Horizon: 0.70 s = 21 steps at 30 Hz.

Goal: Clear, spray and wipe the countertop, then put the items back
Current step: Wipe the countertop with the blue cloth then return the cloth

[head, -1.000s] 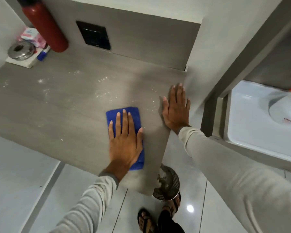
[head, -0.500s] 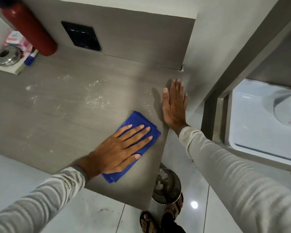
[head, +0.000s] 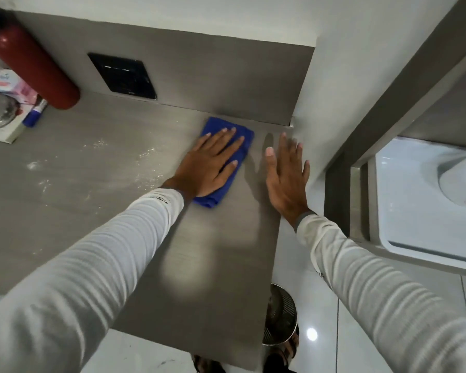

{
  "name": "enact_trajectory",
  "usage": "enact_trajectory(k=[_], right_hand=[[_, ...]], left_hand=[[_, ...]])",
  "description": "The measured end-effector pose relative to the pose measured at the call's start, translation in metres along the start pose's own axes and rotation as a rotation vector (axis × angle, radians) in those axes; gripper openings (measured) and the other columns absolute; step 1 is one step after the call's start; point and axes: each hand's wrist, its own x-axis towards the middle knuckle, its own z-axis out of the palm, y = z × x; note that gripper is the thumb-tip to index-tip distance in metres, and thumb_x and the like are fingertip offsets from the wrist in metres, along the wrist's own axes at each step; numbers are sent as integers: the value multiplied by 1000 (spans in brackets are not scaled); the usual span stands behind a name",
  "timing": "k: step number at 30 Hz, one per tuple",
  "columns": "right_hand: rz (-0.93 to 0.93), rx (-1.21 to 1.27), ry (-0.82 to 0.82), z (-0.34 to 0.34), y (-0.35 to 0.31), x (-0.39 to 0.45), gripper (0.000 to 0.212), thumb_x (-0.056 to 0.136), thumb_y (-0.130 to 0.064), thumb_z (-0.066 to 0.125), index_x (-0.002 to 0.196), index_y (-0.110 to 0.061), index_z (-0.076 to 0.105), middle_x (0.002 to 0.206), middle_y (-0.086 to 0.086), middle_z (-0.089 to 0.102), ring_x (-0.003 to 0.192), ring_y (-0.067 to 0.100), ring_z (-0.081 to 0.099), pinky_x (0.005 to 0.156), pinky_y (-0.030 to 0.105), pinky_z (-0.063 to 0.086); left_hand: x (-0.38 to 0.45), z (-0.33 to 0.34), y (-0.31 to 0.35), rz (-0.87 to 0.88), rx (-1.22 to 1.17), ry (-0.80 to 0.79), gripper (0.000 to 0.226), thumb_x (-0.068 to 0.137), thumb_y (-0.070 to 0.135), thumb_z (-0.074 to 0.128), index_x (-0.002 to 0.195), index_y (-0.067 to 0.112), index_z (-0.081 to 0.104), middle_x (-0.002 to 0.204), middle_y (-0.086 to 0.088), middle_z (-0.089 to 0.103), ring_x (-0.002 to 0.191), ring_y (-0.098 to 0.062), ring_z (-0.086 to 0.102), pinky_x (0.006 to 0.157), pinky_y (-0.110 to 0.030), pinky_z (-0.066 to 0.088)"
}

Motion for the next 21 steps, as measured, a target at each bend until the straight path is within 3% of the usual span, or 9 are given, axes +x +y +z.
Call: enact_trajectory(k=[2, 5, 10, 12, 15, 18, 21], right_hand=[[-40, -225, -3, 13, -4, -3, 72, 98, -63, 14, 162, -29, 7, 171, 8, 5, 158, 22, -6, 125, 58, -1], [-65, -567, 24, 26, -7, -8, 77, 97, -68, 15, 162, -25, 14, 170, 14, 8, 158, 29, -1, 122, 65, 4], [-18, -614, 75, 34, -14, -17, 81, 95, -71, 12, 161, -25, 18, 169, 16, 12, 158, 29, 4, 124, 60, 5], [1, -557, 97, 30, -15, -17, 82, 95, -71, 11, 161, -23, 18, 169, 16, 14, 158, 28, 5, 125, 57, 4], [-40, -367, 173, 23, -18, -20, 81, 96, -70, 21, 162, -24, 16, 169, 14, 15, 158, 26, 8, 127, 54, 3], [-87, -169, 229, 20, -17, -23, 83, 94, -73, 28, 162, -26, 15, 170, 9, 15, 158, 22, 7, 127, 53, 0], [-23, -72, 291, 21, -11, -22, 90, 90, -81, 25, 162, -26, 14, 170, 8, 11, 158, 21, 4, 127, 54, -3]], left_hand=[[-3, 5, -9, -198, -46, 34, 56, 102, 41, 28, 153, 18, 33, 160, -10, 33, 146, -28, 34, 118, -47, 27], [-18, 7, -37, -322, -66, 44, 58, 101, 41, 27, 152, 17, 34, 159, -12, 33, 146, -30, 34, 117, -48, 26], [-75, 7, -67, -433, -57, 85, 60, 99, 40, 28, 152, 13, 33, 159, -17, 33, 146, -33, 33, 116, -51, 27], [-94, 7, -49, -314, -65, 74, 62, 99, 41, 31, 153, 11, 31, 160, -17, 29, 147, -33, 30, 116, -50, 28], [-100, -2, -43, 47, -107, 21, 62, 101, 42, 33, 155, 13, 25, 164, -11, 21, 151, -27, 21, 117, -48, 29], [-79, -9, -51, 350, -119, -44, 60, 103, 38, 32, 156, 14, 21, 165, -7, 16, 153, -22, 14, 120, -46, 25], [-36, -8, -48, 539, -73, -89, 57, 105, 37, 29, 157, 15, 19, 166, -6, 16, 153, -20, 13, 123, -41, 19]])
